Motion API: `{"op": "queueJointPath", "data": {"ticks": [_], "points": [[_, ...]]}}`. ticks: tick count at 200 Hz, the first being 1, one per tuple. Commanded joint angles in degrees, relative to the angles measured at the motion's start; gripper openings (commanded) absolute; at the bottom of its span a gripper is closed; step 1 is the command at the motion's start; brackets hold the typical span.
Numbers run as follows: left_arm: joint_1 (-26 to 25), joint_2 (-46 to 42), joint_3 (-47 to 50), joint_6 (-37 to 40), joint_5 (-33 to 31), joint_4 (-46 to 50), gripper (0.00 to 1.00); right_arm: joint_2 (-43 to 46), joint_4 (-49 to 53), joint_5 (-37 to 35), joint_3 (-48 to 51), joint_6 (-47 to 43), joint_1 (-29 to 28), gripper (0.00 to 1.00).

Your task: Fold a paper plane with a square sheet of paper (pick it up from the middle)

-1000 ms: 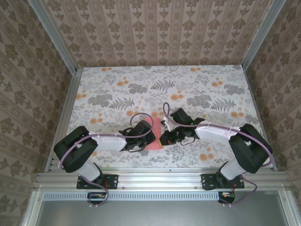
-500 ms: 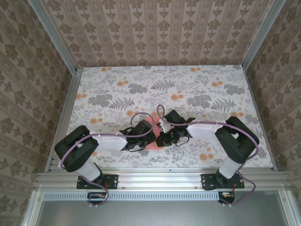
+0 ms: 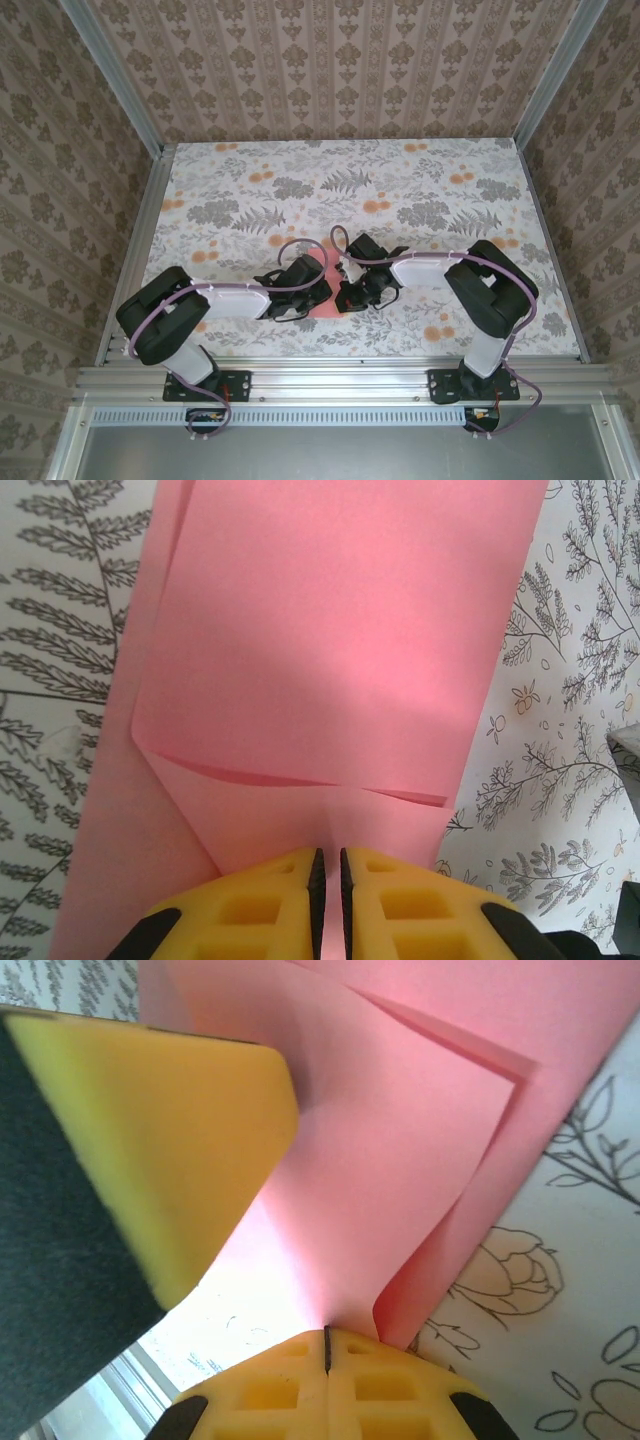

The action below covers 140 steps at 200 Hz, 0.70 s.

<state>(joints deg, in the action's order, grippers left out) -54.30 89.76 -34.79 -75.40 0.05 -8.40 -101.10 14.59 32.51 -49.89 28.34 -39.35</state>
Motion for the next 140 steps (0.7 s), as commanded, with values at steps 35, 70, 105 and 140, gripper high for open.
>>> {"op": "queueJointPath", "data": {"ticks": [35,70,105,140], "points": [[0.1,2.0,0.3,1.0,0.3,4.3,0.16,-1.5,5.1,-3.9,0.5,-0.9,1.0,0.04],[0.0,2.2,0.1,1.1,0.3,4.8,0.16,1.0,5.5,-3.0,2.4,-0.2,1.1,0.04],[0.1,3.1,0.0,0.9,0.6,5.1,0.16,2.1,4.2,-1.7,4.2,1.1,1.3,0.06],[0.2,3.5,0.0,0.8,0.7,4.9,0.16,3.1,4.4,-1.4,4.8,2.0,2.1,0.06]]}}
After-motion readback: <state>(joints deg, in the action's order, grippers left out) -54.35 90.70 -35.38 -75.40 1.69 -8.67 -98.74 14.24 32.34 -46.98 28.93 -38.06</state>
